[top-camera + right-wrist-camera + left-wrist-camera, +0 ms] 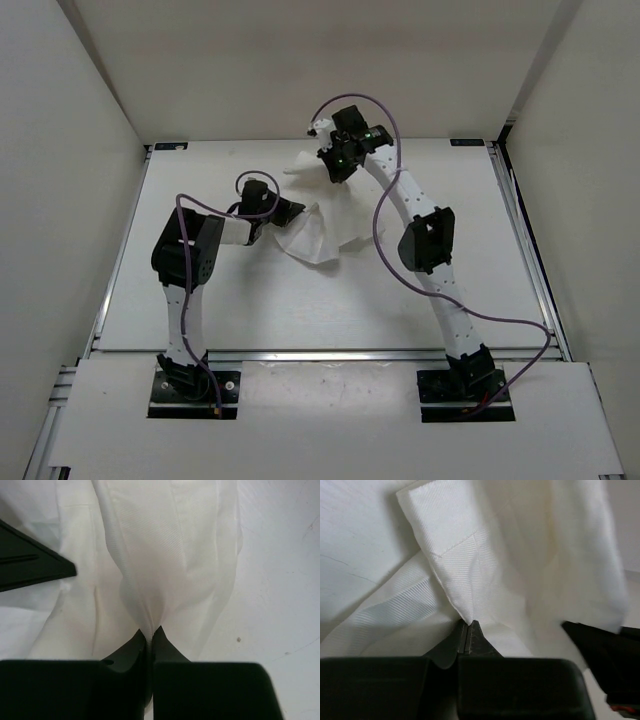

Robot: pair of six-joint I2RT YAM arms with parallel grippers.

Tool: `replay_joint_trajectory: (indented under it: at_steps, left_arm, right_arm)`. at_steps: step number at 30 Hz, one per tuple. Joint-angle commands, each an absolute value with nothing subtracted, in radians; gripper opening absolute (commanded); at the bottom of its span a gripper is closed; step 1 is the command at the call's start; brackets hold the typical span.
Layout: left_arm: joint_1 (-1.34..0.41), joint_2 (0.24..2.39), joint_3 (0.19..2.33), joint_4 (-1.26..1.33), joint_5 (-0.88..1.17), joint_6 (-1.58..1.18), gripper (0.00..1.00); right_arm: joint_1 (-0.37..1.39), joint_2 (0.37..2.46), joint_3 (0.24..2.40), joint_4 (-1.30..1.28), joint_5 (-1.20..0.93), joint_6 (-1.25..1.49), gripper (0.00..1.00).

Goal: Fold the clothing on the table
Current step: Flatten the skirt out

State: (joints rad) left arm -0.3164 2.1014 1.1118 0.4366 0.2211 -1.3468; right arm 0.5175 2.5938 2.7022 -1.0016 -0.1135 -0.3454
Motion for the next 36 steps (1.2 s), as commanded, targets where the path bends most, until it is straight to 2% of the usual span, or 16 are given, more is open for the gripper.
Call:
replay_joint_trajectory:
  at_steps: [1, 8, 17, 25, 36]
  left_arm:
    - [-0.284, 2.002, 1.137, 0.390, 0.232, -1.263, 0.00]
    - [-0.180, 1.804, 1.103, 0.241, 0.281, -1.144, 0.00]
    - [-0.189, 1.490, 1.035, 0.049, 0.327, -1.089, 0.00]
    - [-0.218, 1.229, 0.979, -0.115, 0.318, -1.002, 0.00]
    - [-0.196, 1.135, 1.085, -0.259, 0.380, -1.043, 0.00]
  right_arm:
    - [0.463, 2.482, 2.732, -1.016, -0.237, -0.281, 0.00]
    - [0.356, 2.306, 2.588, -1.072, -0.429, -0.235, 0.01]
    - [0.203, 2.080, 2.355, -1.130, -0.678, -0.201, 0.00]
    - [0.147, 1.924, 2.166, -1.193, -0.735, -0.291, 0.00]
    - [0.150, 1.776, 1.996, -1.210, -0.776, -0.295, 0.00]
